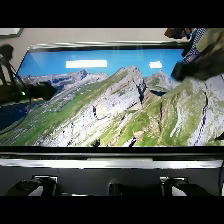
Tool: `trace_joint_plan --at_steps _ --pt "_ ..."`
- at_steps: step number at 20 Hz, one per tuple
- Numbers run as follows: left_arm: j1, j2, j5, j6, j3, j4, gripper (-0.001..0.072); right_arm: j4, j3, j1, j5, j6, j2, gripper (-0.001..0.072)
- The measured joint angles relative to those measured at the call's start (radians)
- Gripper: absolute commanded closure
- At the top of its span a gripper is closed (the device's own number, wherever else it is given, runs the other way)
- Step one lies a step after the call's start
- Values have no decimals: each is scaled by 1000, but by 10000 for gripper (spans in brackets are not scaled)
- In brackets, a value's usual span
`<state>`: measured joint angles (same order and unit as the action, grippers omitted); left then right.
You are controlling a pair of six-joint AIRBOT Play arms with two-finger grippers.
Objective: Fold the clothes and pants, and hang the long-sleeved shirts on hangers.
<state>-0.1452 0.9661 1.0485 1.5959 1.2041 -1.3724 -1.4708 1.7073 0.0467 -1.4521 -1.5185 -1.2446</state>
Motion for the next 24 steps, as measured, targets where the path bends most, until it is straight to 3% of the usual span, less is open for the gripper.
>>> trace_joint_plan --at_steps 1,2,3,4,5,24 --pt "0 -12 1 -1 -32 -14 101 13 -55 16 -3 6 17 138" --pt "0 -21 4 -1 -61 -21 132 27 -110 28 -5 7 34 255" --pt "0 -28 6 -2 -88 -29 314 43 -151 37 0 7 47 355" --pt "0 -34 7 -2 -107 -34 657 57 -184 43 5 10 60 540" --pt "0 -39 7 -7 -122 -38 688 69 -206 47 10 10 68 693" --pt "0 -52 2 -63 -159 -53 686 102 -264 57 -13 13 87 683"
